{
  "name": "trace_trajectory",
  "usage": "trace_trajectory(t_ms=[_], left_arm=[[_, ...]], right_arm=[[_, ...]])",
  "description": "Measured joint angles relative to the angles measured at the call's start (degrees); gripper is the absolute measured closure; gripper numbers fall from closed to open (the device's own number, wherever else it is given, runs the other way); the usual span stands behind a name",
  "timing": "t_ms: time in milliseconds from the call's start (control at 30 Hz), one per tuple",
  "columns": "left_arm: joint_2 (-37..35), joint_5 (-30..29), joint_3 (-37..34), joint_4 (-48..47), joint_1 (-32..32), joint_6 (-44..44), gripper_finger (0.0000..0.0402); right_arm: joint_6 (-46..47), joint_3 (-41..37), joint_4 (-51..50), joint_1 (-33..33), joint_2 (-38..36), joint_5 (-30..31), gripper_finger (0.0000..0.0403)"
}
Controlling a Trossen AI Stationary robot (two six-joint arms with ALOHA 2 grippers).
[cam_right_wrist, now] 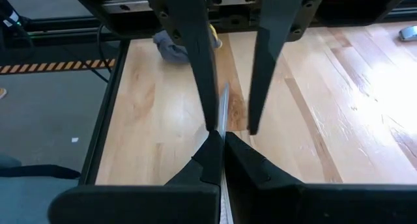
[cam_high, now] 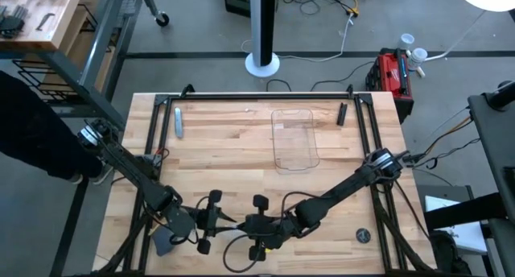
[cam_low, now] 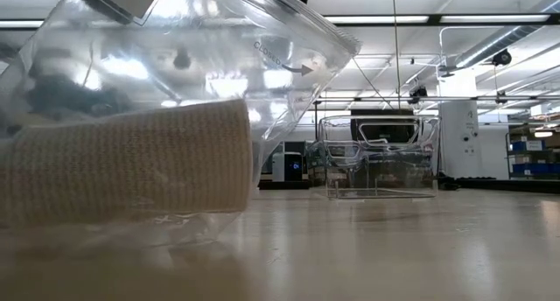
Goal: Roll bandage
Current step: Close the transparent zip bag
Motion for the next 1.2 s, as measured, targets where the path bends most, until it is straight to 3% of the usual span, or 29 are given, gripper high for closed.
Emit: trace_trajectory(t_ms=[167,367,833,1000,1200], left_arm=[[0.0,0.7,-0.7,0.1,0.0,1.5,0.0393],[0.0,-0.6,-1.1,0.2,-0.2,2.7,0.0400],[0.0,-1.1,-2.9,2.6,-1.3,6.7,0.0401],[0.0,-1.0,-3.3,3.4,-1.6,7.3,0.0401],[0.0,-1.0,-3.3,3.5,-2.1,7.9,0.0401]], right_arm=[[0.0,0.0,0.3,0.0,0.1,0.0,0.0403],[-0.2,0.0,-0.1,0.0,0.1,-0.5,0.0377],[1.9,0.0,-1.7,-0.2,0.1,-2.2,0.0254],[1.9,0.0,-1.7,-0.5,0.1,-1.7,0.0259],[1.9,0.0,-1.9,-0.7,0.1,-1.7,0.0307]])
